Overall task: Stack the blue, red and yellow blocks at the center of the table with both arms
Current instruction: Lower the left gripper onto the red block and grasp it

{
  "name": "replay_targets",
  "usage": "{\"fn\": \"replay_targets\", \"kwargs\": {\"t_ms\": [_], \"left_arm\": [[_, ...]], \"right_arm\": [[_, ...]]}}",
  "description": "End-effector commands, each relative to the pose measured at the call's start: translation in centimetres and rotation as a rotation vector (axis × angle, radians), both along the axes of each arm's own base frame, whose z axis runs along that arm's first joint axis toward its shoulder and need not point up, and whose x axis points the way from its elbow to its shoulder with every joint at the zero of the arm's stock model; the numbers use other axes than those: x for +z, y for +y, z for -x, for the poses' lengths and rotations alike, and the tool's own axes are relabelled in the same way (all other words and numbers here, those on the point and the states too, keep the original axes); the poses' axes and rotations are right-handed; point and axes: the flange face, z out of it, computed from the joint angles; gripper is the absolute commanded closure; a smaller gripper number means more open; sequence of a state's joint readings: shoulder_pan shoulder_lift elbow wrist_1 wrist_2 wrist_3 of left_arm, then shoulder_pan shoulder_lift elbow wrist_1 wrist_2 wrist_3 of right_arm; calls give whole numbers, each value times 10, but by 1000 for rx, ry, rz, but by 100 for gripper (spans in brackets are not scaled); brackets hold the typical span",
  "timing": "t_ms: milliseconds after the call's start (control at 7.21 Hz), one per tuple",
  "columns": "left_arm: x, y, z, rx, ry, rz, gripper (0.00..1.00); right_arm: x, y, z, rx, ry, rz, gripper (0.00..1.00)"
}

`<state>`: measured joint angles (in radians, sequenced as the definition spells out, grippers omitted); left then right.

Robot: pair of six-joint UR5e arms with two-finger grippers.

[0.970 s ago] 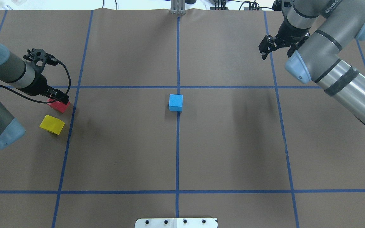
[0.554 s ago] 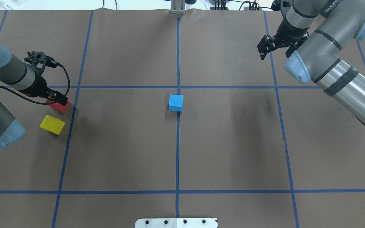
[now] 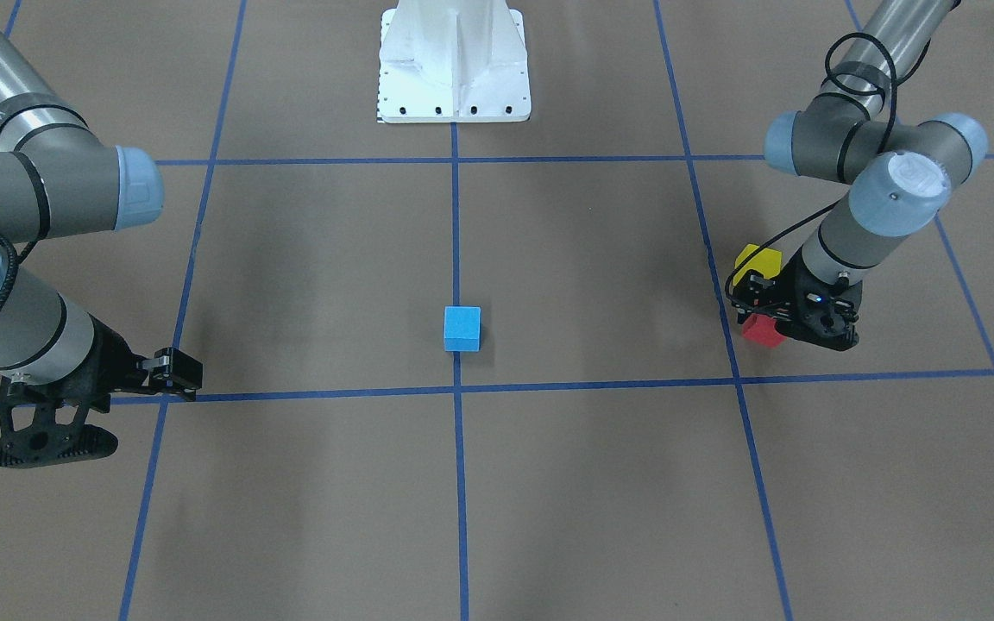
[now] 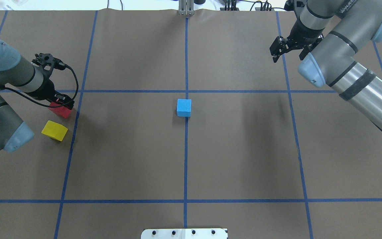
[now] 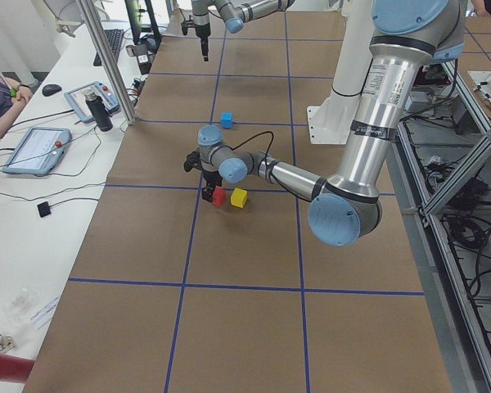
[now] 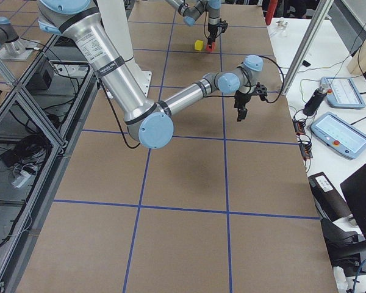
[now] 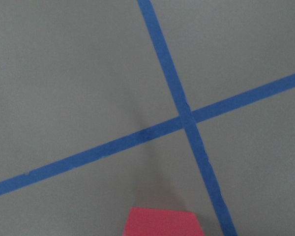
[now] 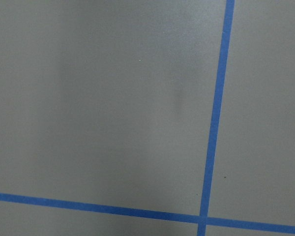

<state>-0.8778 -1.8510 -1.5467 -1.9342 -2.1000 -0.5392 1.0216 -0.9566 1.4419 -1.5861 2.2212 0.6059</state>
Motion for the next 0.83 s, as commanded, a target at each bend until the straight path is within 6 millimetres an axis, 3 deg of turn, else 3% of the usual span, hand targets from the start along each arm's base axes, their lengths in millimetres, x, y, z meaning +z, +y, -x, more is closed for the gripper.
{"fn": "replay_targets", "kwargs": {"t_ms": [0, 139, 277, 416, 554, 693], "left_arm": [[6, 0, -2, 3, -8, 8, 38], [5, 0, -2, 3, -8, 8, 39], [1, 0, -2, 3, -5, 7, 79], [-5, -2, -2, 3, 3, 12, 100], [-23, -12, -4, -4, -18, 38, 100], [-64, -22, -11, -7, -34, 59, 100]], "right_arm": [[1, 1, 0, 0, 0, 1, 1], [1, 1, 0, 0, 0, 1, 1], [2, 1, -1, 0, 1, 2, 1], [2, 1, -1, 0, 1, 2, 1], [1, 1, 0, 0, 0, 1, 1], [0, -1, -5, 3, -2, -2, 1]]}}
